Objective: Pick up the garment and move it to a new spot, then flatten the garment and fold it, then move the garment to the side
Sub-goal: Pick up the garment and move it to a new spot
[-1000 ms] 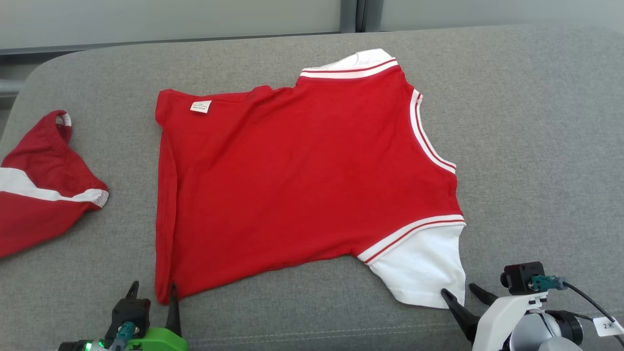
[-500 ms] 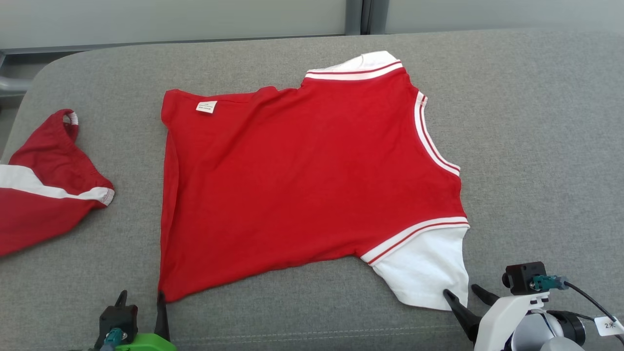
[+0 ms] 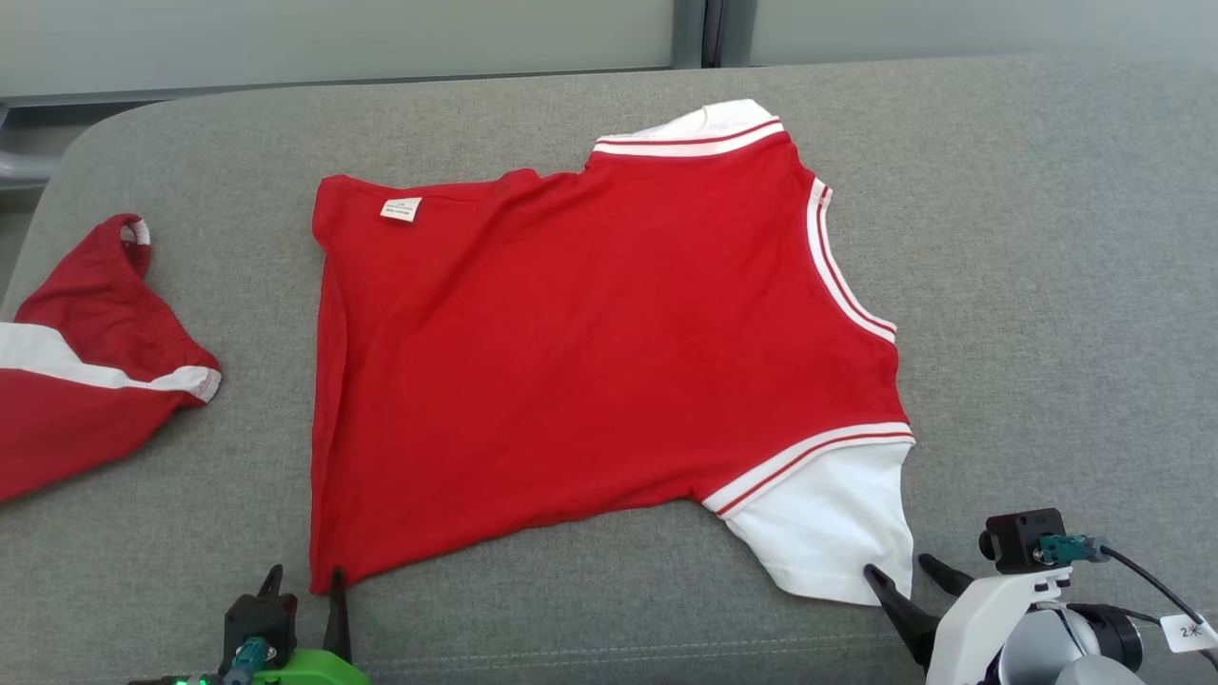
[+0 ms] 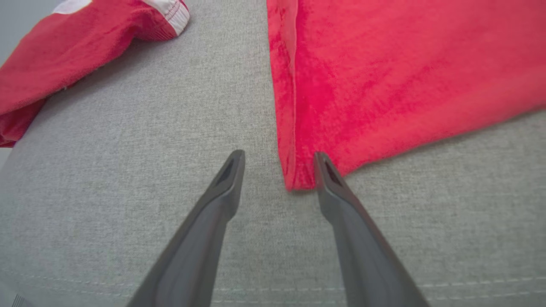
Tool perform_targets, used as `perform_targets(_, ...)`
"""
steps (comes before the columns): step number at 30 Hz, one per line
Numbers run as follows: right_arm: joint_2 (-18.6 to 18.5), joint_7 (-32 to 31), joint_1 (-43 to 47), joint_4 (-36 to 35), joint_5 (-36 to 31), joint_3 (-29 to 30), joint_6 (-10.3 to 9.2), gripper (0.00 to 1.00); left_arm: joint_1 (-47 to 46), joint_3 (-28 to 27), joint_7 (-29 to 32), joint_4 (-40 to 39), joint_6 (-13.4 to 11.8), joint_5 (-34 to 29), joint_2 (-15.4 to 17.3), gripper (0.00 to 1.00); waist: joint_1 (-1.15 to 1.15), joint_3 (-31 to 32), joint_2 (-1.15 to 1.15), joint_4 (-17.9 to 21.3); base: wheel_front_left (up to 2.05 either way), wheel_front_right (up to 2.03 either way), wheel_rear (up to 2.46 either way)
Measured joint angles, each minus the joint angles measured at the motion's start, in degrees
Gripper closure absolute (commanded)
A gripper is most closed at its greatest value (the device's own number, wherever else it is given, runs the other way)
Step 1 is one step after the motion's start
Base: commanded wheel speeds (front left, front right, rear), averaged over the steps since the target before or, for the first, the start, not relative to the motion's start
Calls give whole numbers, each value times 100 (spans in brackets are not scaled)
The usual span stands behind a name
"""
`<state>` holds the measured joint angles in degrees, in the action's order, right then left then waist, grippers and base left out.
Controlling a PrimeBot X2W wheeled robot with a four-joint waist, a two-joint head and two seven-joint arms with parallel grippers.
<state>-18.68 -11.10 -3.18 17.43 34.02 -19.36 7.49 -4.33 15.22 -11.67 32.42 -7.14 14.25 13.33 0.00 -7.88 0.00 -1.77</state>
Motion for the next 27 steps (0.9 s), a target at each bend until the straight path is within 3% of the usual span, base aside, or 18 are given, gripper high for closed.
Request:
perform_targets(2, -1, -16, 4, -8, -22, 16, 0, 0, -23, 30, -1, 7, -2, -13, -12, 16, 0, -12, 0, -2, 0, 0, 0)
perform_targets(11, 53, -69, -44, 101, -253, 20, 5, 0, -160, 143, 58, 214, 16, -10, -18, 37, 0, -69, 0, 9, 0, 0, 0)
perform_targets(16, 97, -74, -57, 141, -283, 48, 7, 0, -183, 26, -37, 278, -104, 44, -4, 36, 0, -79, 0, 27, 0, 0, 0)
perform_targets(27, 135, -74, -56, 190, -298, 53, 7, 0, -186, 51, -76, 441, -116, 119, 49, 35, 0, -43, 0, -12, 0, 0, 0)
